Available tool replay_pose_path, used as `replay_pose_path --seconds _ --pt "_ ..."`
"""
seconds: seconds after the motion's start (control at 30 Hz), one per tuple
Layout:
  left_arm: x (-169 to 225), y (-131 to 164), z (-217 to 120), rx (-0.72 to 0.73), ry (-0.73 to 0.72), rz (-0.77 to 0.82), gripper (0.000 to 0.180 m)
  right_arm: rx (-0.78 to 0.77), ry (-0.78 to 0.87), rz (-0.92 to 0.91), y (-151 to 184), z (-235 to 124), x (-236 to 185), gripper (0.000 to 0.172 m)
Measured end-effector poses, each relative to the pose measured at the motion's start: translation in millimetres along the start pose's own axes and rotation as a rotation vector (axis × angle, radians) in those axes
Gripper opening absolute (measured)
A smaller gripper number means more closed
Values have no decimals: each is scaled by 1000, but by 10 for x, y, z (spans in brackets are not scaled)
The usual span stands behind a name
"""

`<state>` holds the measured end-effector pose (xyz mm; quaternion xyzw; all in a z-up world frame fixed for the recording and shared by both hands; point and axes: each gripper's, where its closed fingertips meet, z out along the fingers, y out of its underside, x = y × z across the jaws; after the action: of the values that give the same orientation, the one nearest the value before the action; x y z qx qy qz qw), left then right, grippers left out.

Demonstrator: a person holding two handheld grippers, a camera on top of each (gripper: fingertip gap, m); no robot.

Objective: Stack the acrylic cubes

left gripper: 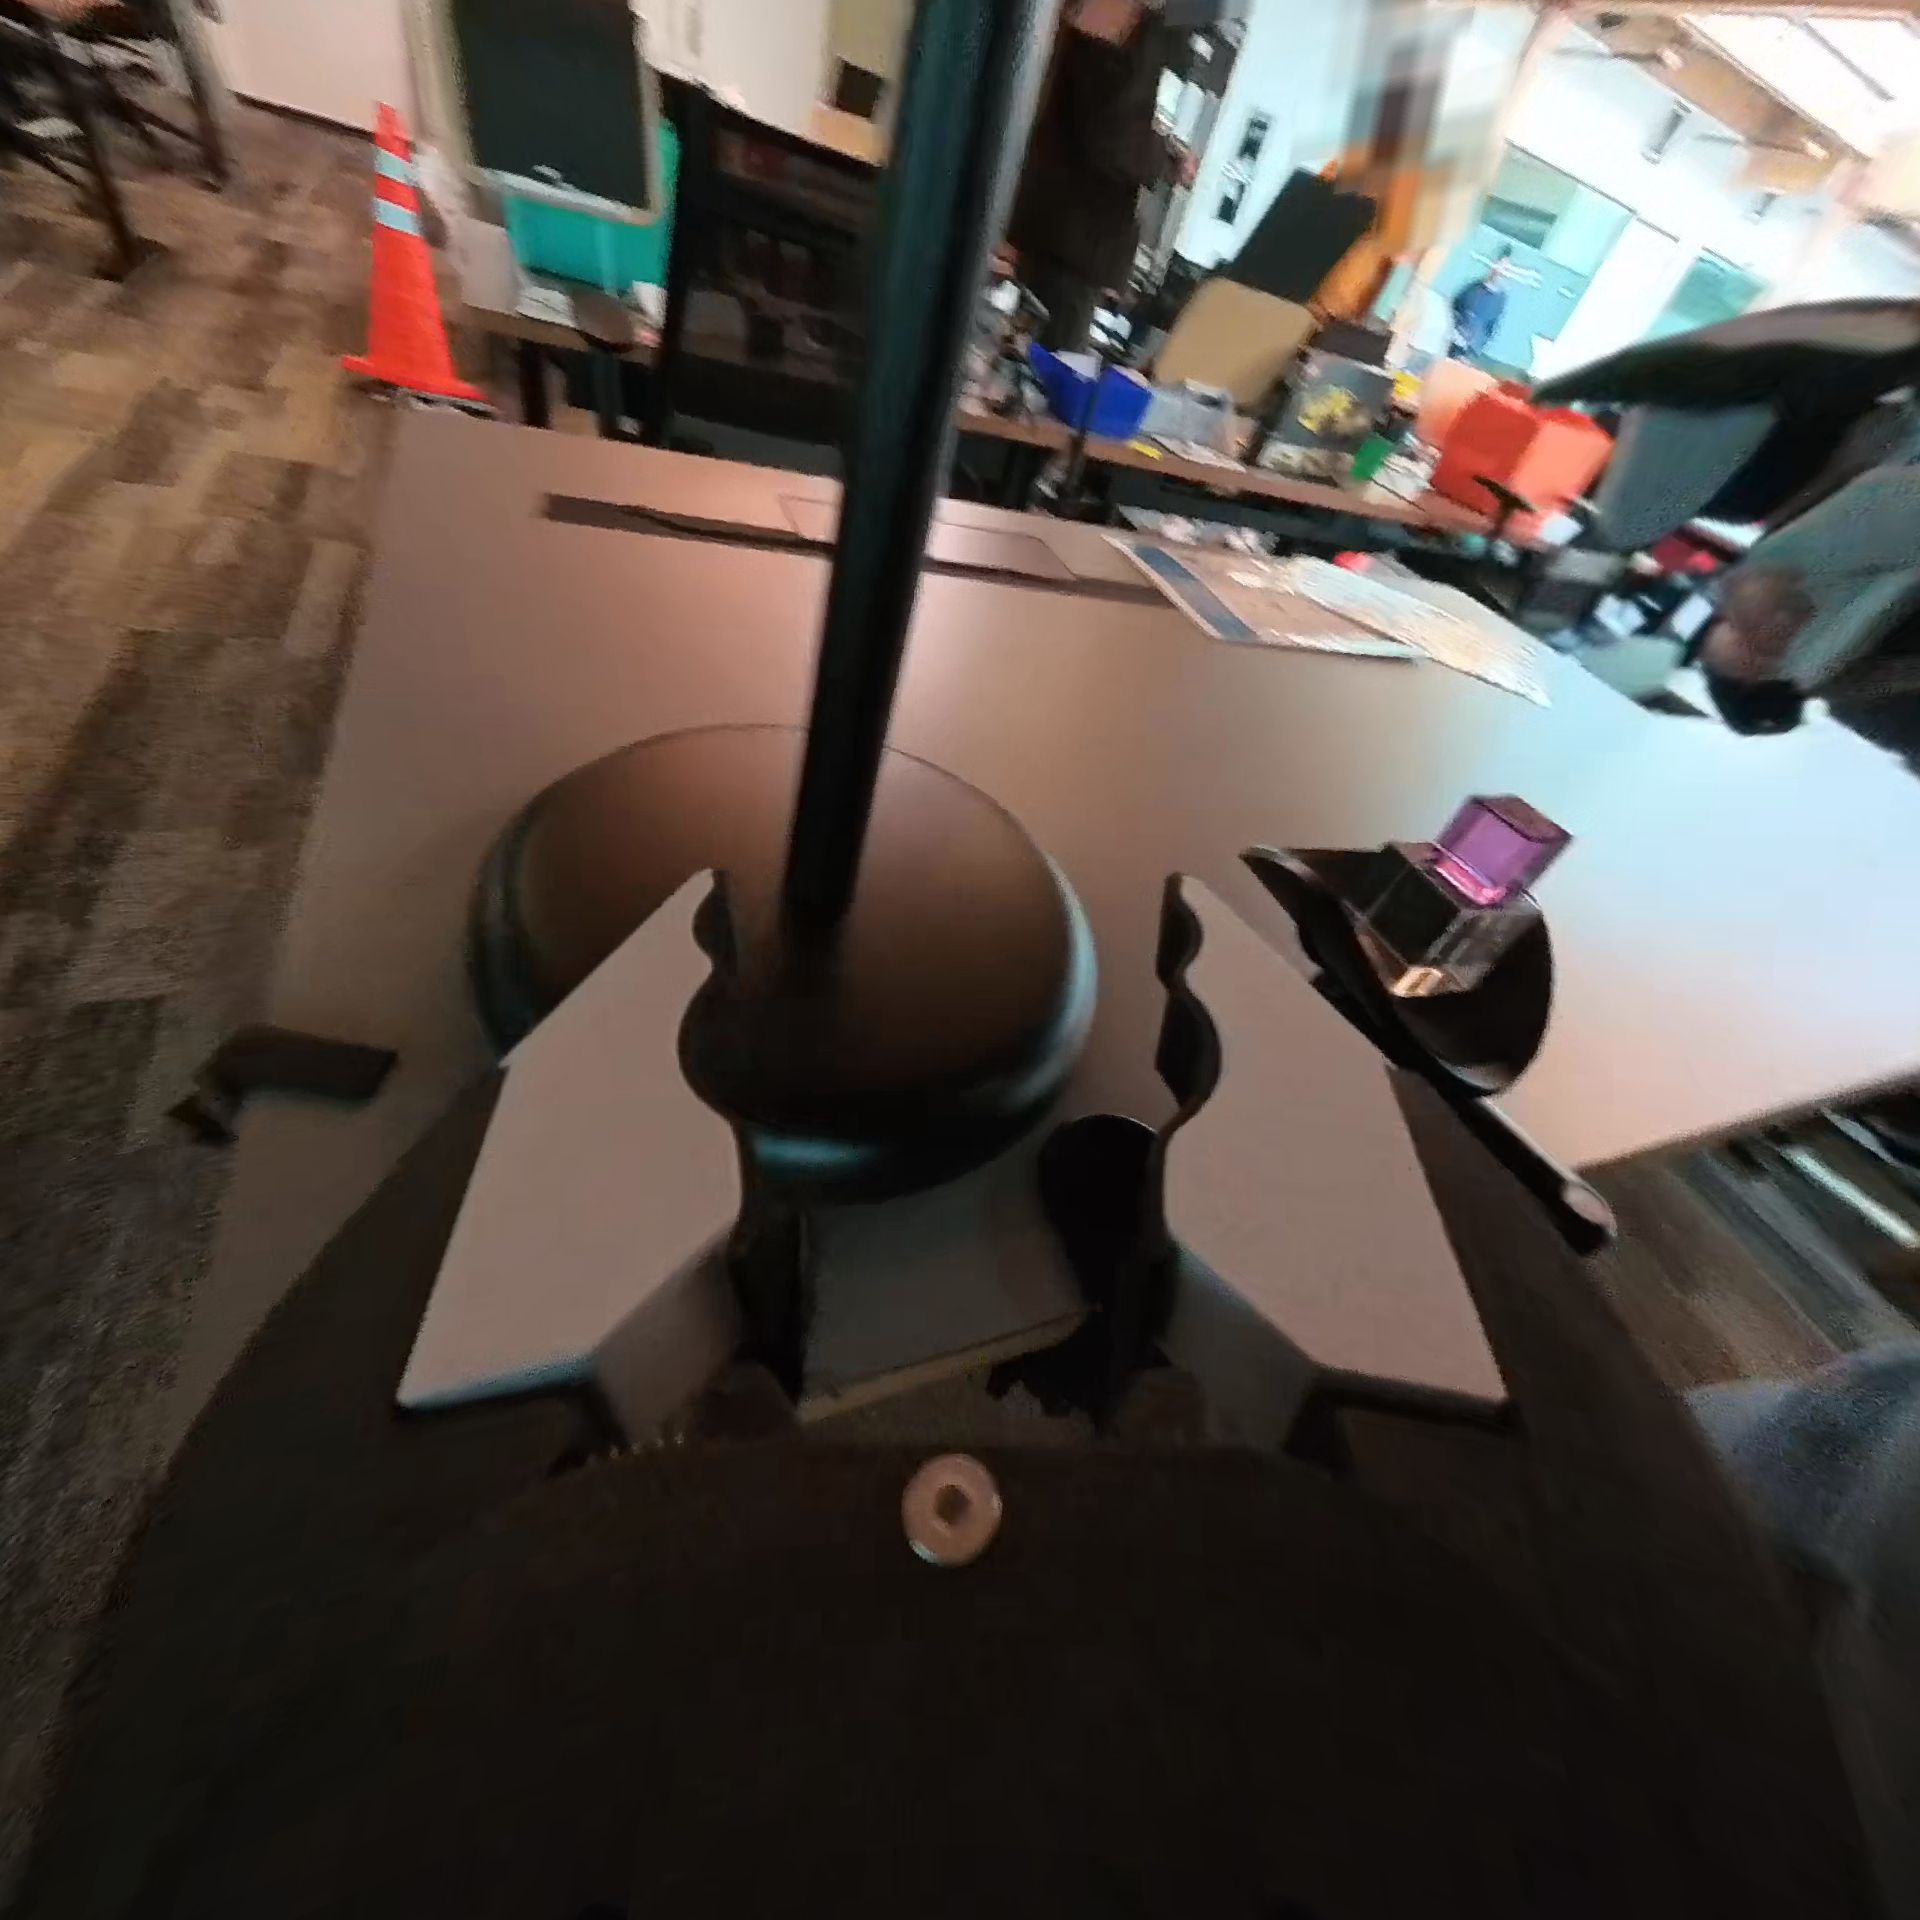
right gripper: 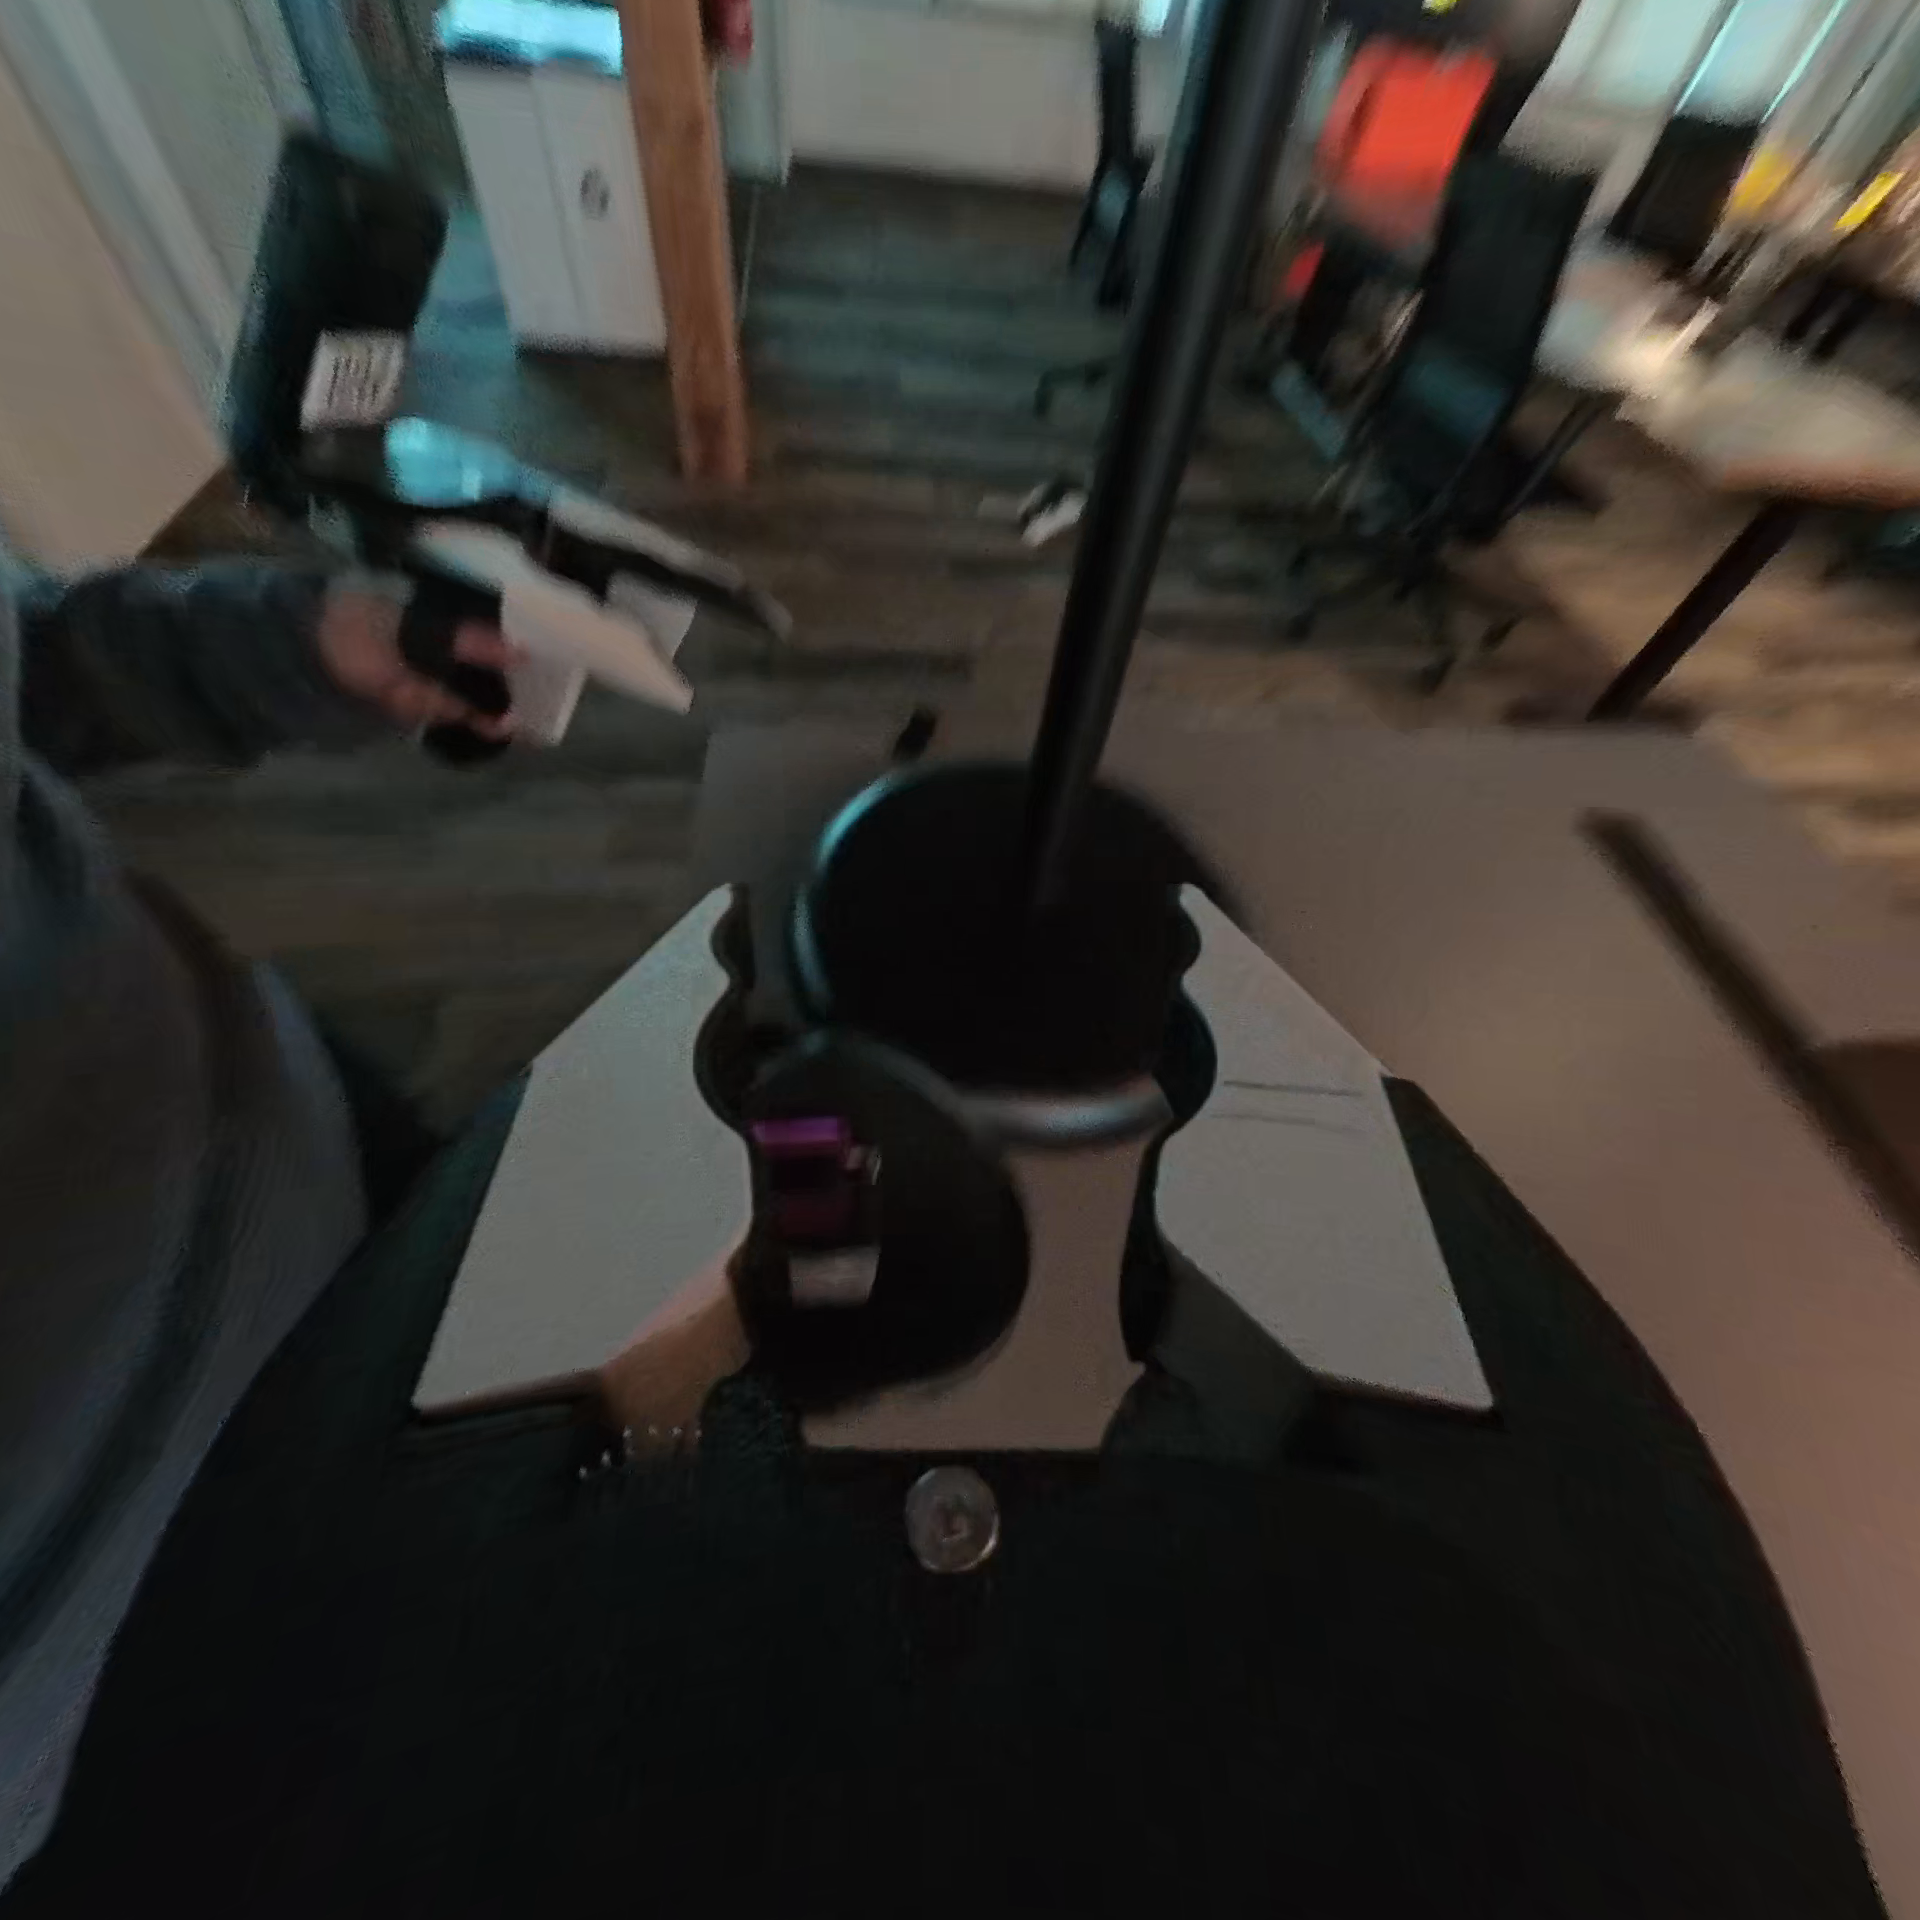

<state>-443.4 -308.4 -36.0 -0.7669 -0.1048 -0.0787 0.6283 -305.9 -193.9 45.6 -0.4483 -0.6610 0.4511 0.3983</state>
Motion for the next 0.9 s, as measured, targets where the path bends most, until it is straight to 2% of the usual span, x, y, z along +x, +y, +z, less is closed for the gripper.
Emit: replay_pose_path --seconds 0.13,0.23,0.3,0.4,0.53,0.63,0.7,0.9 --pt "-347 -73 -448 129 -230 -6 97 323 27 -127 -728 156 -96 88" --pt "-594 0 -951 192 -444 -4 102 464 -17 -245 -1043 427 -341 92" --pt "-736 128 -1349 195 -594 -8 103 473 -52 -287 -1125 675 -510 88" --pt "-998 437 -2169 147 -892 -58 102 447 -90 -329 -1132 1080 -748 79" --pt "-1082 822 -3220 146 -1139 -177 95 385 -199 -291 -1069 1562 -1168 70" --pt "-1113 1095 -3805 111 -1243 -238 87 369 -197 -320 -1118 1850 -1413 55" --pt "-1160 1224 -4067 115 -1266 -275 84 359 -220 -342 -1171 2049 -1623 52" --pt "-1439 1678 -4448 39 -1219 -409 83 285 -355 -255 -1223 2786 -2503 48"
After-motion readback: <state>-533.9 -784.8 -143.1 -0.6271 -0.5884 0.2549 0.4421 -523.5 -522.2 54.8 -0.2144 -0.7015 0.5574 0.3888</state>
